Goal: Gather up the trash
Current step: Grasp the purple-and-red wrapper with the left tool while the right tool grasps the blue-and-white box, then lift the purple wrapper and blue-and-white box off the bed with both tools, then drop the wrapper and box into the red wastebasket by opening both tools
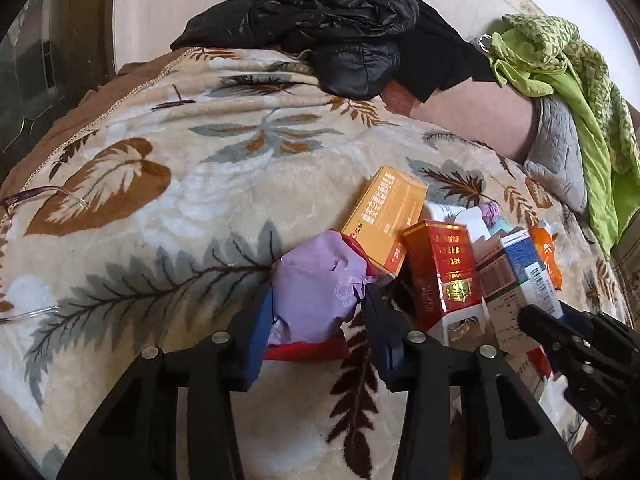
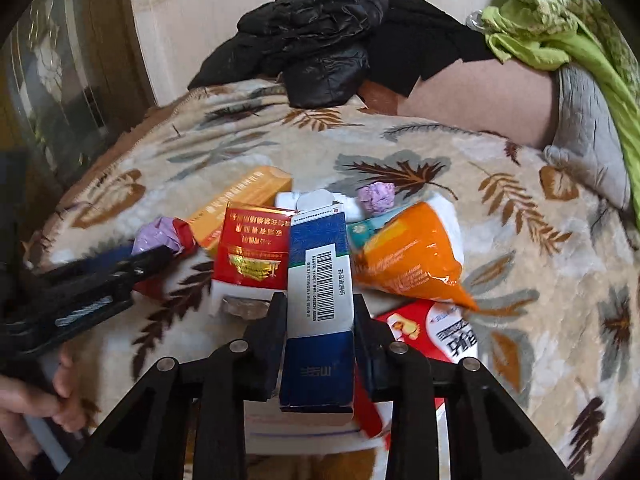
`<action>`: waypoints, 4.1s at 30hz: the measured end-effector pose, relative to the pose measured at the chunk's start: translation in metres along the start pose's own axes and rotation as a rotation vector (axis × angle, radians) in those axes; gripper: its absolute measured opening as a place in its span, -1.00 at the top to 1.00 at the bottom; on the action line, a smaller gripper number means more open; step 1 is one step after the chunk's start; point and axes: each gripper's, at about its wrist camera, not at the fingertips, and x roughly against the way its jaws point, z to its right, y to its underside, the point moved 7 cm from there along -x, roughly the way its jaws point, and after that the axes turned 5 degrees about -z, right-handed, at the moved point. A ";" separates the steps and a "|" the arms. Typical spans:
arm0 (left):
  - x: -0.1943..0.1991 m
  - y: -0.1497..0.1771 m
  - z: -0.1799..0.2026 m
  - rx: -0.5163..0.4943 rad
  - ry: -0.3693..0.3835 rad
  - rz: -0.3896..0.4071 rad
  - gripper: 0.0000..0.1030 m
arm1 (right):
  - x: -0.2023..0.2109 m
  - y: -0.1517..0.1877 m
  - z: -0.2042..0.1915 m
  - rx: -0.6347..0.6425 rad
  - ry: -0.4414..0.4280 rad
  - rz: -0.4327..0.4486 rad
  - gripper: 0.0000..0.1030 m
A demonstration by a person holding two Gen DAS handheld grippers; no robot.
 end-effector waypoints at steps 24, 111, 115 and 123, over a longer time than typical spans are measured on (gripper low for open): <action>0.064 0.007 0.034 -0.123 -0.055 0.210 0.24 | 0.036 0.001 -0.017 -0.013 -0.058 0.118 0.35; 0.280 0.129 0.158 -0.353 0.086 0.291 0.24 | 0.306 0.143 0.031 -0.220 -0.046 0.368 0.35; 0.276 0.134 0.170 -0.352 0.145 0.277 0.24 | 0.307 0.156 0.043 -0.244 -0.031 0.352 0.35; 0.251 0.151 0.215 -0.441 0.217 0.215 0.24 | 0.306 0.193 0.094 -0.349 0.024 0.311 0.35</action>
